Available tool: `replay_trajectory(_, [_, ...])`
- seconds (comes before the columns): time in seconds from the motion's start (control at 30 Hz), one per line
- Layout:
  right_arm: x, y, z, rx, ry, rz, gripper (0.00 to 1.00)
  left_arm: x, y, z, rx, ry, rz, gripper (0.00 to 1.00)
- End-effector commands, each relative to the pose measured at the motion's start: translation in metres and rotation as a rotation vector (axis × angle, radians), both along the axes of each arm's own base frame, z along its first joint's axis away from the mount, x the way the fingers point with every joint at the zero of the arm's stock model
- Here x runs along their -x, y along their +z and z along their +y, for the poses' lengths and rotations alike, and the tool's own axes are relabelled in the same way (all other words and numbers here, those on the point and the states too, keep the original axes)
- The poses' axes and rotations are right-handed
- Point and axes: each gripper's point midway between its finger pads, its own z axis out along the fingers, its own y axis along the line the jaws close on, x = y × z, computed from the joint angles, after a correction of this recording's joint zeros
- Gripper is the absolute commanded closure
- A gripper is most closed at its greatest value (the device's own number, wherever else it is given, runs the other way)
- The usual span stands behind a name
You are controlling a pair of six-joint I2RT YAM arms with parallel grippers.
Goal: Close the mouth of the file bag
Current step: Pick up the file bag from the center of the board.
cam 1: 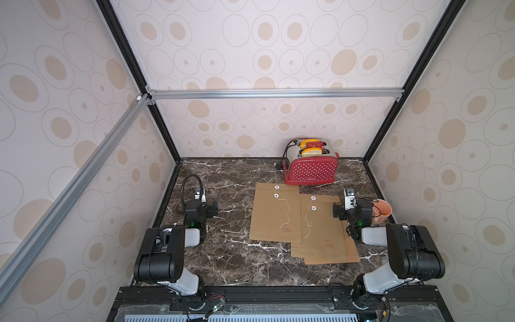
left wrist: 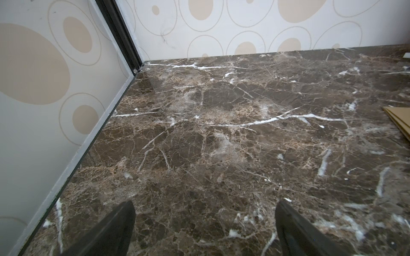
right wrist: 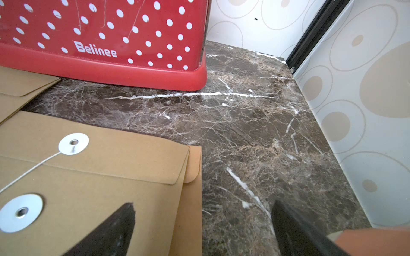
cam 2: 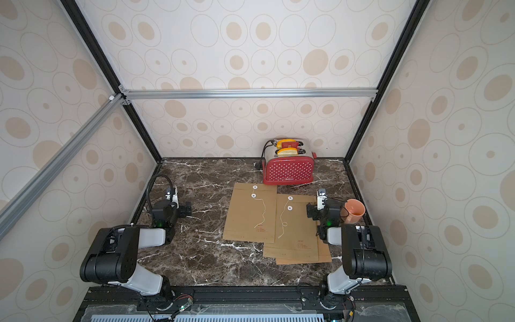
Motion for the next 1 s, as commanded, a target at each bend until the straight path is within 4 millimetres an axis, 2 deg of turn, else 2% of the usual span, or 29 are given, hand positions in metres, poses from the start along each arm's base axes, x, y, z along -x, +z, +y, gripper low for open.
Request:
replay_trajectory(0.0, [-0.002, 0.009, 0.000, -0.005, 0.004, -0.025, 0.00, -0.003, 0.009, 0.000, 0.014, 0.004, -0.040, 0.01])
replay_trajectory(0.1, [-0.002, 0.015, 0.006, -0.005, 0.043, -0.036, 0.00, -0.001, 0.014, 0.003, 0.010, 0.027, -0.048, 0.01])
replay_trajectory(0.2, [0.001, 0.033, 0.010, -0.006, 0.066, -0.023, 0.00, 0.007, 0.031, 0.008, -0.013, 0.086, -0.070, 0.01])
replay_trajectory(0.27, [0.004, 0.048, 0.010, -0.018, 0.055, -0.007, 0.00, 0.009, 0.044, 0.004, -0.031, 0.078, -0.066, 0.01])
replay_trajectory(0.37, [0.011, 0.074, 0.017, -0.080, 0.074, 0.016, 0.00, 0.013, 0.072, -0.005, -0.007, 0.053, -0.083, 0.01])
replay_trajectory(0.47, [0.026, 0.103, 0.024, -0.154, 0.082, 0.046, 0.00, 0.022, 0.113, -0.008, 0.091, 0.064, -0.144, 0.01])
replay_trajectory(0.57, [0.050, 0.140, 0.035, -0.192, 0.144, 0.001, 0.00, 0.034, 0.162, -0.006, 0.238, 0.130, -0.177, 0.01])
replay_trajectory(0.67, [0.077, 0.173, 0.020, -0.280, 0.017, -0.073, 0.00, 0.052, 0.198, -0.011, 0.338, 0.140, -0.124, 0.01])
replay_trajectory(0.73, [0.099, 0.202, 0.025, -0.291, 0.058, -0.137, 0.00, 0.064, 0.220, -0.024, 0.396, 0.085, -0.095, 0.01])
replay_trajectory(0.83, [0.129, 0.230, 0.025, -0.376, 0.035, -0.189, 0.00, 0.078, 0.230, -0.036, 0.450, 0.038, -0.057, 0.01])
replay_trajectory(0.97, [0.165, 0.259, 0.046, -0.488, 0.156, -0.252, 0.00, 0.083, 0.230, -0.058, 0.477, -0.079, 0.014, 0.01])
